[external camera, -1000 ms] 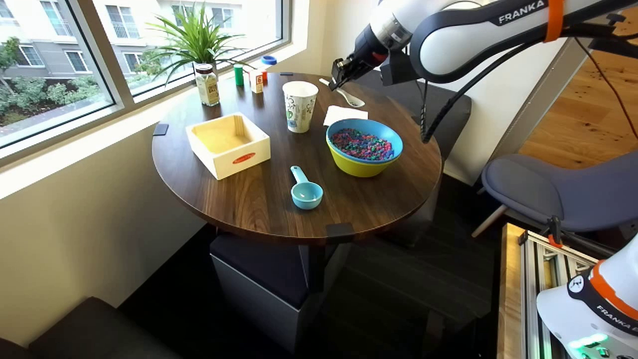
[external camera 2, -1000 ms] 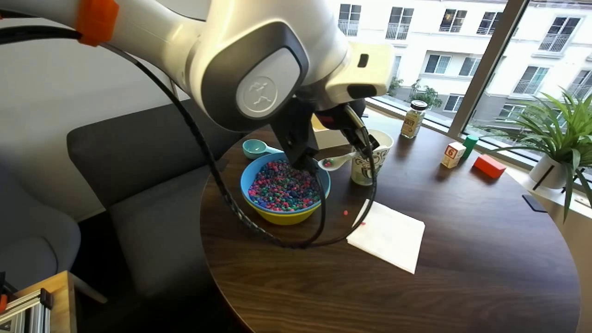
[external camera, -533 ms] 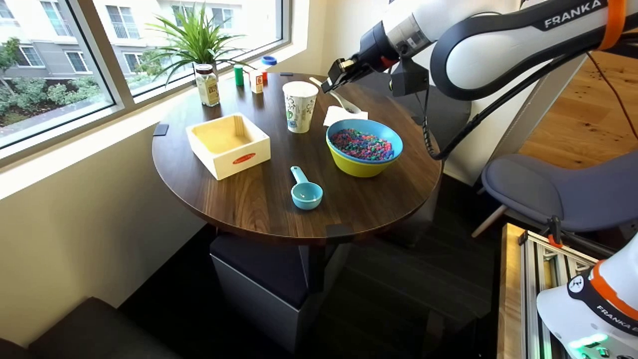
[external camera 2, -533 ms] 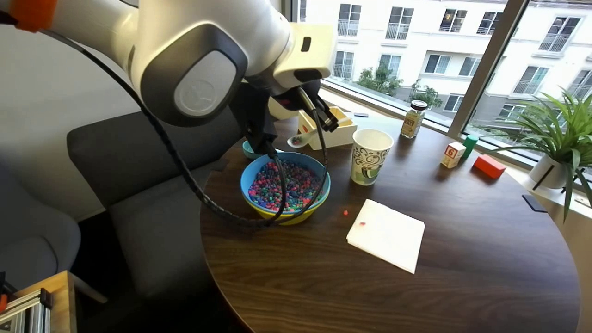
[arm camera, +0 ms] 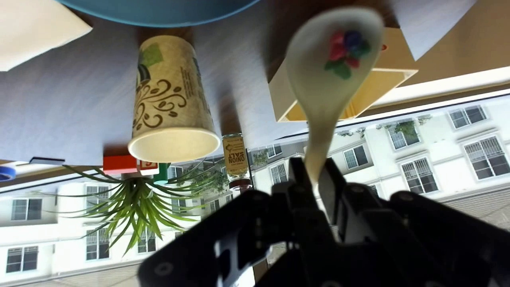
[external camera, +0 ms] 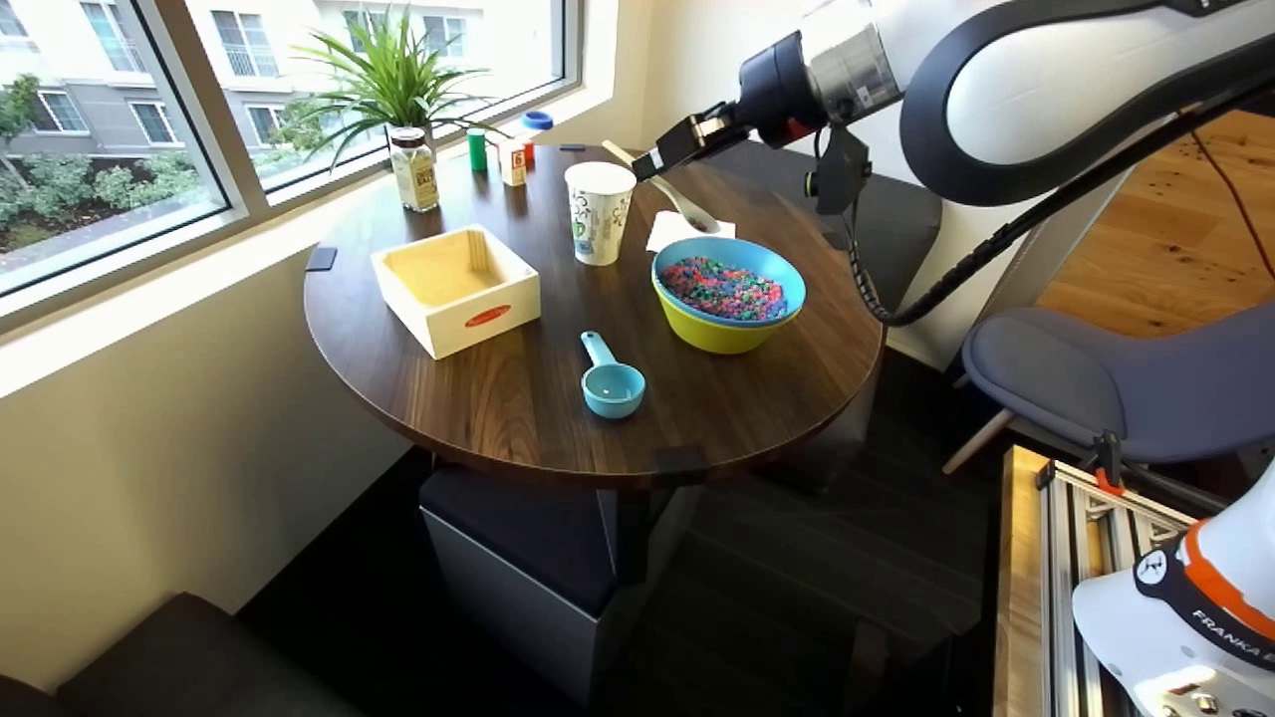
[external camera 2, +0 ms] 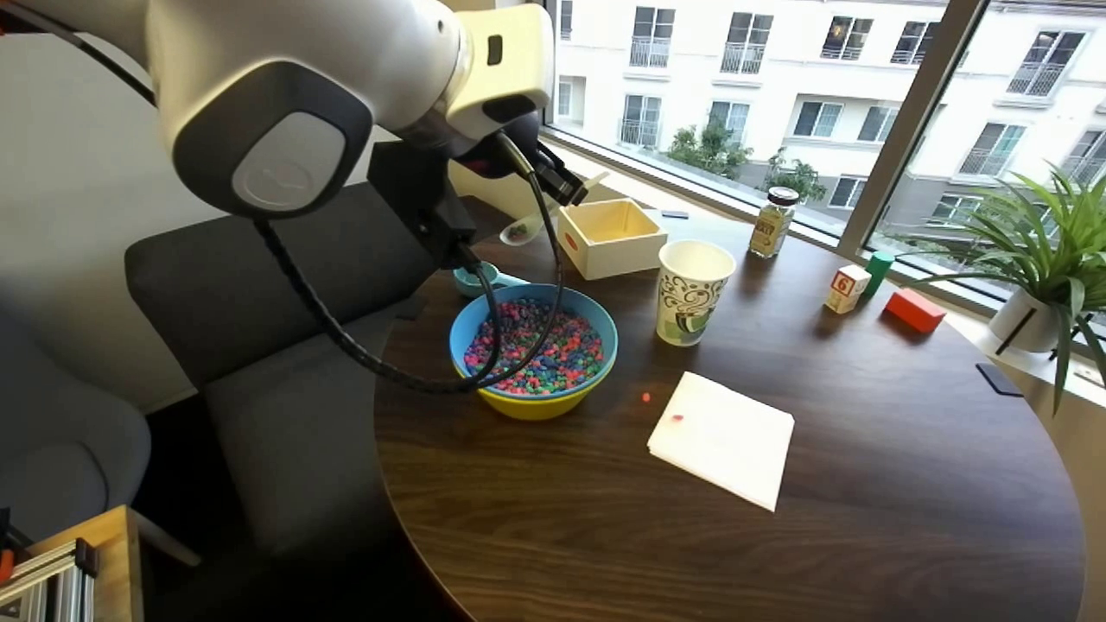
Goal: Put cereal grains on the paper towel
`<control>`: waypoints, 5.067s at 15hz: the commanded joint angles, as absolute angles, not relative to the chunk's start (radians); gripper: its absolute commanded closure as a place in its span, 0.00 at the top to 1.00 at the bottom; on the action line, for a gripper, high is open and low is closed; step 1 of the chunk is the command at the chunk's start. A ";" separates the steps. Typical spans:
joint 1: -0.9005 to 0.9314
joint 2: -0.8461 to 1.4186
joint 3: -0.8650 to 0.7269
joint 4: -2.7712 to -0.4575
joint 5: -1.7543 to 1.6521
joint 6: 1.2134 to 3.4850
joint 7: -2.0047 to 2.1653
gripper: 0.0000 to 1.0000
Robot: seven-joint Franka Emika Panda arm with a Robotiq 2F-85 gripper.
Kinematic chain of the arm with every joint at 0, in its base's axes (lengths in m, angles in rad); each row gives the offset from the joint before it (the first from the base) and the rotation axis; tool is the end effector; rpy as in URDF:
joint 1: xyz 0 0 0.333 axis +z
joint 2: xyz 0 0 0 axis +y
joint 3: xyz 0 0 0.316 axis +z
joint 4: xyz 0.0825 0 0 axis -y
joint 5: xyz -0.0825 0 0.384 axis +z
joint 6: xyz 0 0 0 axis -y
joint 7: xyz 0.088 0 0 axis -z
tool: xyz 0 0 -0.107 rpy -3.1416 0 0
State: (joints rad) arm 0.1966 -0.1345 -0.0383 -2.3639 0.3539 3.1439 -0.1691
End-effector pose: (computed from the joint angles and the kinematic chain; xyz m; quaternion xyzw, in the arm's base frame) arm 0.5270 0.0525 0.4873 -0.8972 0.0130 -0.4345 0.0773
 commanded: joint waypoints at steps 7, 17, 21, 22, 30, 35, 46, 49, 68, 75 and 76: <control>-0.150 -0.206 0.080 -2.525 -0.045 3.190 -0.133 0.03; -0.734 -0.313 0.629 -2.548 -0.138 3.258 0.115 0.03; -0.914 -0.351 0.858 -2.546 -0.125 3.304 0.203 0.03; -0.960 -0.358 0.913 -2.545 -0.117 3.335 0.219 0.03; -1.271 -0.467 1.253 -2.570 -0.067 3.545 0.209 0.03; -1.425 -0.570 1.413 -2.584 -0.022 3.695 0.184 0.03; -1.603 -0.629 1.634 -2.563 0.122 3.962 0.014 0.03; -1.639 -0.648 1.661 -2.559 0.128 3.998 0.003 0.03; -1.553 -0.286 1.431 -2.329 0.028 3.236 0.031 0.03; -1.650 -0.128 1.482 -2.295 0.038 3.217 -0.007 0.03; -1.666 -0.106 1.489 -2.295 0.036 3.212 -0.007 0.03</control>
